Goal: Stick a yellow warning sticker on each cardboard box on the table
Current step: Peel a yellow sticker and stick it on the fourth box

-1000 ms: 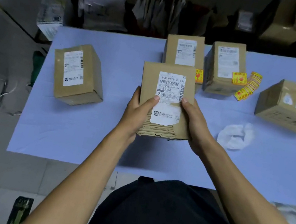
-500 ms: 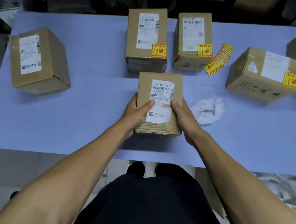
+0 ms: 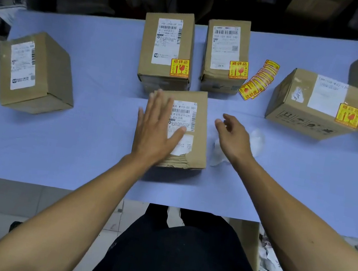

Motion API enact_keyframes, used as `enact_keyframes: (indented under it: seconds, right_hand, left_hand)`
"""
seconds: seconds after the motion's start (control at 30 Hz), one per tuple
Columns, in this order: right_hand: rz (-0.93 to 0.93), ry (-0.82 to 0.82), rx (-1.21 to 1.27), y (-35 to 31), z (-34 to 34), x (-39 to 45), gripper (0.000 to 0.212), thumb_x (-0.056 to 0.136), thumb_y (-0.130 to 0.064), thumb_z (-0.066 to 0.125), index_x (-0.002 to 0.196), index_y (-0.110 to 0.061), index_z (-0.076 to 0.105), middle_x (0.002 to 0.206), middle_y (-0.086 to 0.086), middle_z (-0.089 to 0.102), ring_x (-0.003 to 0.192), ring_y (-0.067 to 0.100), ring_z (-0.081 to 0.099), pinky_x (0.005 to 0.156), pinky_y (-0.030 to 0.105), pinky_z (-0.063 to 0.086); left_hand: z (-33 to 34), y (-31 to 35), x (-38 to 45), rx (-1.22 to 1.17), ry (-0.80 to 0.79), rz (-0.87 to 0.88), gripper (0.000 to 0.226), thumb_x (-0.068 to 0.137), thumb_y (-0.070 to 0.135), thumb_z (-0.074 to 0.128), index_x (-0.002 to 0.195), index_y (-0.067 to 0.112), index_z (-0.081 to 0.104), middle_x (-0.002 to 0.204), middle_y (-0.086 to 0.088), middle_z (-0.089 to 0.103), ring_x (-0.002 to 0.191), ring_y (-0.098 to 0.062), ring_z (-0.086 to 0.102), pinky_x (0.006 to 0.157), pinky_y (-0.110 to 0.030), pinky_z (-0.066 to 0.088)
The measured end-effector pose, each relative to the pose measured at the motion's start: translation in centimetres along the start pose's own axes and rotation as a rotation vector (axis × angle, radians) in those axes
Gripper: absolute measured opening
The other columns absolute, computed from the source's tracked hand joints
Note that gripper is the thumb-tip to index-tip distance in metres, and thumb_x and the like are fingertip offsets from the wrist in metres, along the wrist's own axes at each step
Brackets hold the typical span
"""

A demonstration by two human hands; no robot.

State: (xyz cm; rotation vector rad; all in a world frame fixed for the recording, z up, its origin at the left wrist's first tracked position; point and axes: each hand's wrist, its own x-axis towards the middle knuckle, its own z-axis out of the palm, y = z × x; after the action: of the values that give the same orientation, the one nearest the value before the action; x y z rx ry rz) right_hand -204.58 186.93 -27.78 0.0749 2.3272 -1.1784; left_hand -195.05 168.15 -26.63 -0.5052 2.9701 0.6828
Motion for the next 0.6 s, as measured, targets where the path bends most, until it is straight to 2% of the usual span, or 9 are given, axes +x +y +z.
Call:
enact_keyframes:
  seconds: [0.03, 0.1, 0.27, 0.37, 0.47, 0.6]
  right_hand:
    - [-0.029, 0.025, -0.073, 0.1, -0.7, 0.8, 0.048, 0.101, -0.033, 0.053, 0.145, -0.013, 0.049, 0.145, 0.01, 0.055, 0.131, 0.025, 0.052, 0.105, 0.032, 0.039]
    - [-0.07, 0.048, -0.19, 0.3, -2.1, 2.6, 0.048, 0.1, -0.024, 0.053, 0.145, -0.009, 0.048, 0.145, 0.014, 0.054, 0.131, 0.029, 0.051, 0.106, 0.035, 0.038]
    - [-0.16, 0.087, -0.393, 0.4, -3.8, 7.1, 0.051, 0.096, -0.01, 0.05, 0.146, -0.001, 0.042, 0.143, 0.025, 0.048, 0.132, 0.04, 0.043, 0.104, 0.041, 0.036]
    - [-0.2, 0.112, -0.496, 0.6, -4.0, 9.2, 0.044, 0.095, -0.008, 0.05, 0.138, 0.003, 0.046, 0.14, 0.027, 0.047, 0.126, 0.042, 0.043, 0.1, 0.042, 0.035]
    - [-0.268, 0.12, -0.602, 0.7, -3.8, 10.8, 0.045, 0.095, -0.007, 0.051, 0.138, 0.002, 0.045, 0.146, 0.024, 0.04, 0.128, 0.044, 0.039, 0.1, 0.044, 0.037]
    - [-0.243, 0.158, -0.679, 0.5, -3.8, 12.7, 0.045, 0.095, -0.013, 0.055, 0.137, 0.001, 0.047, 0.144, 0.024, 0.042, 0.127, 0.044, 0.039, 0.097, 0.048, 0.04]
  left_hand:
    - [0.0, 0.3, 0.7, 0.087, -0.039, 0.086, 0.08, 0.095, 0.061, 0.038, 0.159, 0.023, 0.009, 0.169, -0.004, -0.005, 0.155, -0.023, -0.008, 0.121, -0.048, -0.004]
    - [0.2, 1.0, 1.9, 0.162, -0.117, 0.15, 0.078, 0.093, 0.068, 0.029, 0.159, 0.029, 0.014, 0.169, -0.001, -0.004, 0.154, -0.022, -0.01, 0.121, -0.051, -0.005]
    - [1.1, 1.1, 2.5, 0.215, -0.132, 0.117, 0.074, 0.093, 0.071, 0.023, 0.158, 0.036, 0.013, 0.169, 0.002, -0.003, 0.154, -0.019, -0.01, 0.121, -0.05, -0.008]
    - [1.3, 0.9, 2.6, 0.212, -0.11, 0.116, 0.074, 0.093, 0.071, 0.024, 0.158, 0.037, 0.014, 0.169, 0.002, -0.001, 0.155, -0.018, -0.008, 0.121, -0.048, -0.009]
    - [1.4, 0.8, 2.7, 0.202, -0.082, 0.118, 0.073, 0.093, 0.07, 0.027, 0.157, 0.036, 0.016, 0.169, 0.003, 0.002, 0.155, -0.018, -0.005, 0.121, -0.047, -0.009]
    - [1.6, 0.5, 2.7, 0.191, -0.057, 0.123, 0.073, 0.094, 0.069, 0.03, 0.157, 0.036, 0.018, 0.168, 0.003, 0.004, 0.155, -0.018, -0.003, 0.121, -0.046, -0.006]
